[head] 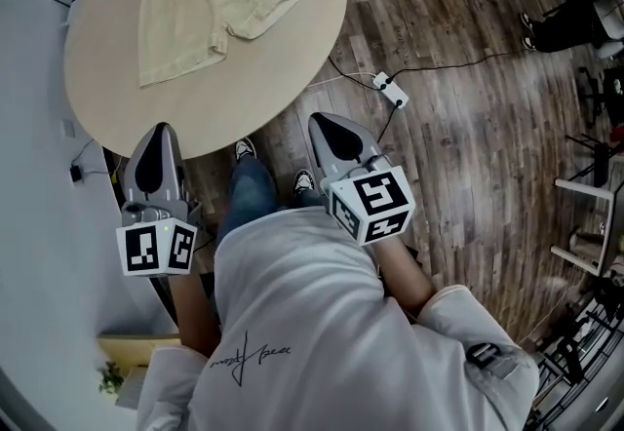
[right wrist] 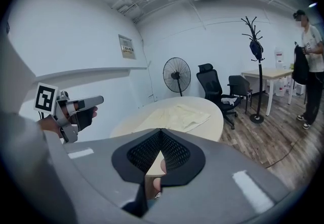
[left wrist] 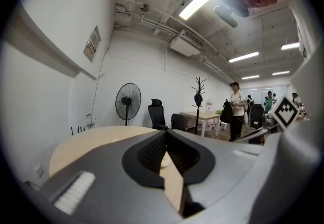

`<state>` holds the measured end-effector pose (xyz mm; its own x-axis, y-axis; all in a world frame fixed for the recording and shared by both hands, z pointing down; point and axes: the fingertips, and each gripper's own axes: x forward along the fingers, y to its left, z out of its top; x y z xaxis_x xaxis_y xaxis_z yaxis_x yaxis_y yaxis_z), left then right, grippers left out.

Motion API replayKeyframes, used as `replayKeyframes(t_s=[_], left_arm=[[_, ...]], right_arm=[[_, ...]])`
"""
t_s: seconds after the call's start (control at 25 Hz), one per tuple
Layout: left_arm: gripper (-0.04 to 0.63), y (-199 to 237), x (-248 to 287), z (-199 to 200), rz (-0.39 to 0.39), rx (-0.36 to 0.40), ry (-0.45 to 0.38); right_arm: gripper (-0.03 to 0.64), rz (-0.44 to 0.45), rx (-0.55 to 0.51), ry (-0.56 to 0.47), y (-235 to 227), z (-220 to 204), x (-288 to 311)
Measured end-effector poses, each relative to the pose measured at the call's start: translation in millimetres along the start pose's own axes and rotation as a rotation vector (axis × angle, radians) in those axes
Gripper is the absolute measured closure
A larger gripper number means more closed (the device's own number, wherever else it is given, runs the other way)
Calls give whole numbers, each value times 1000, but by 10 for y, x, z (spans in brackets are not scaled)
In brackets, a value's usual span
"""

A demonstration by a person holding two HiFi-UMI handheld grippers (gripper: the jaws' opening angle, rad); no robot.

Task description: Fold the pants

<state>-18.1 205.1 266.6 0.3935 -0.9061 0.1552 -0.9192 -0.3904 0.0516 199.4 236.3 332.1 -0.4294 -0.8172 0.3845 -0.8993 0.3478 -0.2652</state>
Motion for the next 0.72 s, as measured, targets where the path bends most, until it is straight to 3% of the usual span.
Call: replayKeyframes(t_s=[0.28,0.72], left_arm=[[541,501,301,140,-3,3,-4],[541,1375,842,445,-105,92,9]], right_arm=[[623,-8,-26,16,135,241,481],[623,-43,-49,42,393,525,1077]])
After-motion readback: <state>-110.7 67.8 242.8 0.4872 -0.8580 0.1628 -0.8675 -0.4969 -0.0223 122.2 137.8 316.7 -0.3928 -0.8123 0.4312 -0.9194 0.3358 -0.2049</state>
